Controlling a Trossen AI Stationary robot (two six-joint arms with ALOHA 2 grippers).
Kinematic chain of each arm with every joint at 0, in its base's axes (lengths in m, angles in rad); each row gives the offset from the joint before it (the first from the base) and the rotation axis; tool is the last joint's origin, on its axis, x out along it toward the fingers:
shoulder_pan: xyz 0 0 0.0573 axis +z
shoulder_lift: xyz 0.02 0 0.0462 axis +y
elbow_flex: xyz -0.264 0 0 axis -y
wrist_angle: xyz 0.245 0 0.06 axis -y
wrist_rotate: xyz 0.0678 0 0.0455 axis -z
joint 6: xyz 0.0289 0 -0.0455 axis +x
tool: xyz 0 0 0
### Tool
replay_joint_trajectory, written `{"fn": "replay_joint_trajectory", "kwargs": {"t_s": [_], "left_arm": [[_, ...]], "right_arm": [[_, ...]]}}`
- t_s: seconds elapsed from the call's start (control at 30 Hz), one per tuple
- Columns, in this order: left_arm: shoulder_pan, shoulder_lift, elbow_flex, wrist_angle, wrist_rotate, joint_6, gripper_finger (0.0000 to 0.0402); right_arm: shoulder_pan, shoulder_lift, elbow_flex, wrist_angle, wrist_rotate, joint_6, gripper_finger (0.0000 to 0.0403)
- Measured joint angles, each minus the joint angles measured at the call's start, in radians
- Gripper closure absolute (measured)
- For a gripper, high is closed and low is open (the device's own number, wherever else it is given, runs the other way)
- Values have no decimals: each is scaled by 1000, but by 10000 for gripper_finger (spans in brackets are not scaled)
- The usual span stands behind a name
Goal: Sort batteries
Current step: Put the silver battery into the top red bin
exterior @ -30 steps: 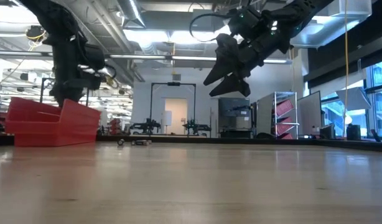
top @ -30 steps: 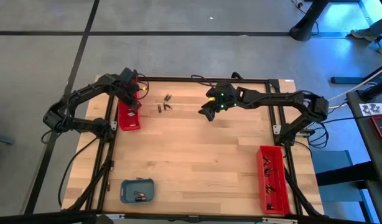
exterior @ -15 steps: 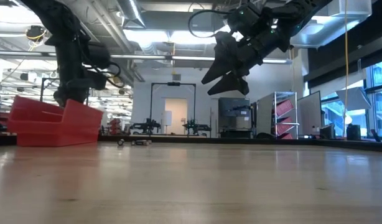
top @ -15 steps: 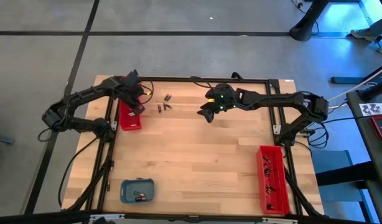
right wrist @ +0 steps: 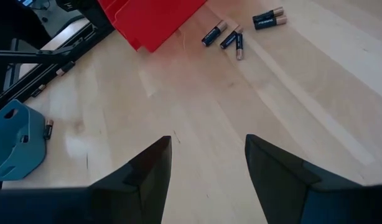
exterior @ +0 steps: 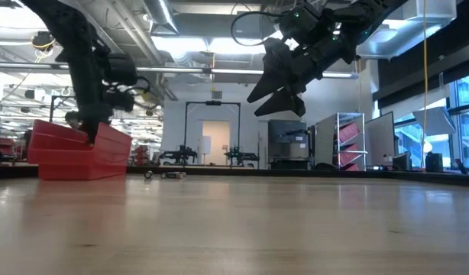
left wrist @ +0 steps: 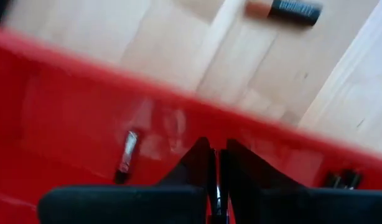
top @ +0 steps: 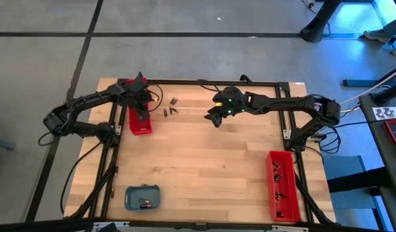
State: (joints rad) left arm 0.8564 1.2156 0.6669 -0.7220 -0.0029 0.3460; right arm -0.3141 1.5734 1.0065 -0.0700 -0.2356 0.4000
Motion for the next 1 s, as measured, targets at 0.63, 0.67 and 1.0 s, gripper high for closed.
{"fn": "replay_joint_trajectory", "kwargs": {"t_s": [0.63, 0.67, 1.0], "left_arm": [[7, 2, -151, 143, 0, 22, 312], [6, 2, -150, 144, 0, 22, 305], [7, -14, -45, 54, -7, -23, 203]], "right_arm": [[0, 0, 0, 1, 0, 19, 198], [0, 0, 0, 1, 0, 19, 198], [0, 0, 0, 1, -11, 23, 198]]}}
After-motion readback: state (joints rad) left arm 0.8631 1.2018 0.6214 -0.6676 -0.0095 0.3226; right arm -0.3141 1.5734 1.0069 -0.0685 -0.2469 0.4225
